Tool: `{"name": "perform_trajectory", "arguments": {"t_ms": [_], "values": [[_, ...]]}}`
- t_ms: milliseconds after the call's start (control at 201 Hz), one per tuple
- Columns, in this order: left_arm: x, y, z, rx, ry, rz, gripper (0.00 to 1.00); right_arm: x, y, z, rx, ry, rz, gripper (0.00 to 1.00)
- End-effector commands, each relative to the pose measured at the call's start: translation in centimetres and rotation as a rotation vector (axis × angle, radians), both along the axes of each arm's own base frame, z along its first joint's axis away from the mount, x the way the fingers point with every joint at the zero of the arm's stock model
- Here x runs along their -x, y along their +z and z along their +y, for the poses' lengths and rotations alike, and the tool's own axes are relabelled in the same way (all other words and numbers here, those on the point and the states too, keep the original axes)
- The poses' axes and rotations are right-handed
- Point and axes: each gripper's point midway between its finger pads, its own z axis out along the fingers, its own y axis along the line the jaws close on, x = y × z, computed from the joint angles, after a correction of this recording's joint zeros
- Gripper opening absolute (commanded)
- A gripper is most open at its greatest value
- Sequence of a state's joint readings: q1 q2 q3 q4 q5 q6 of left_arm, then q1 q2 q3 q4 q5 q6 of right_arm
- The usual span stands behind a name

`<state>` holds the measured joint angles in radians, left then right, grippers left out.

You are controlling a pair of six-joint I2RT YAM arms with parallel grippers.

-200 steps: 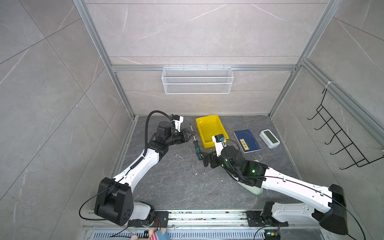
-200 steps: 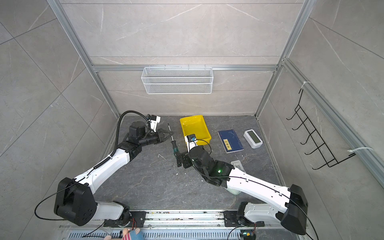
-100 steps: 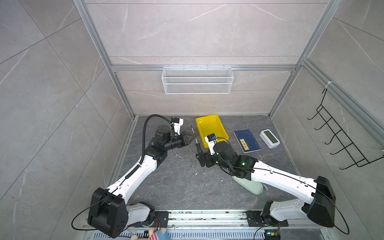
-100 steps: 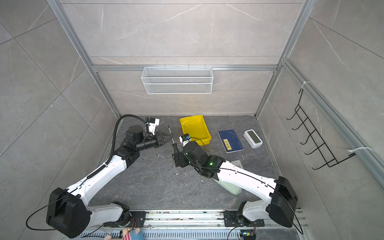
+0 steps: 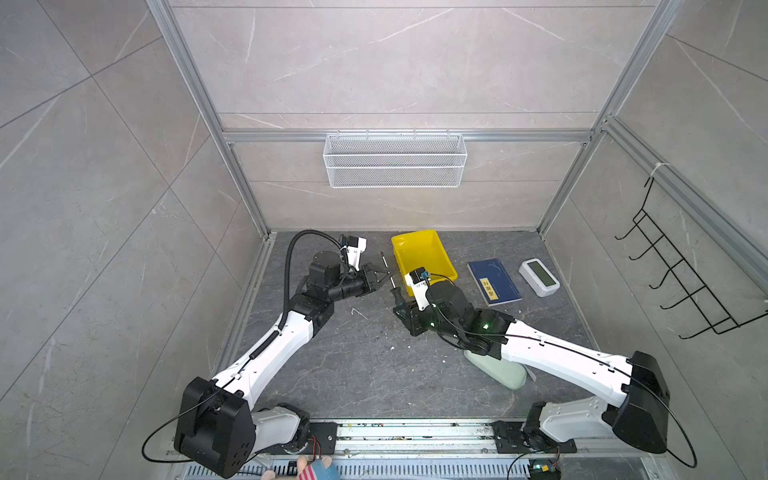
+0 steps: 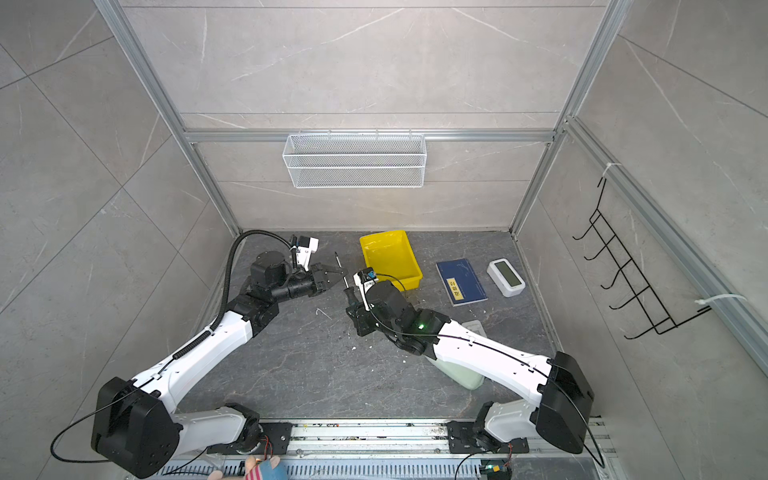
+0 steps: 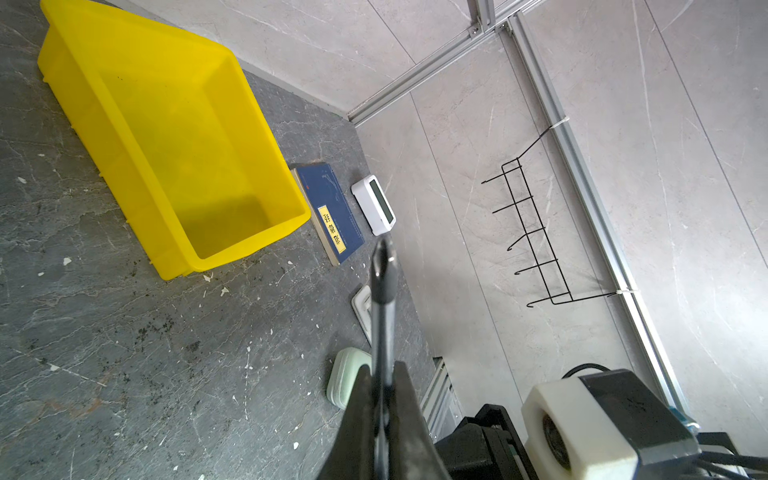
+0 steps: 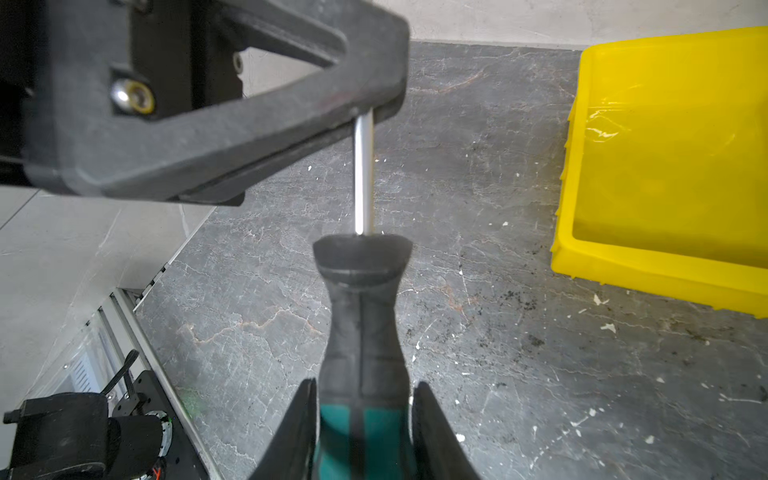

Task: Put the screwdriver in the bin
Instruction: 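Close the right gripper on the screwdriver handle and open the left gripper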

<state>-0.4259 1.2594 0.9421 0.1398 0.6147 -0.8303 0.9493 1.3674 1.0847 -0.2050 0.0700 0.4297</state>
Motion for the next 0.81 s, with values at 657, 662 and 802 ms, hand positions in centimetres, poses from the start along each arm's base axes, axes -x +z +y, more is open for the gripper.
{"name": "perform_trajectory", "arguments": {"t_ms": [657,662,802], "values": [[-0.5,3.2,0.3,-0.009,0.036,-0.055,0.80,-0.6,3.3,1.4,-0.507,0.133,0.164,0.00],[-0.5,3.2,0.4,-0.011,0.039,-0.057,0.81,-0.6,3.3,1.4,-0.507,0.133,0.164,0.00],[-0.4,2.6,1.3,-0.070,0.076,-0.080,0.96,-1.5,3.0,0.4,-0.480,0.086,0.147,0.00]]}}
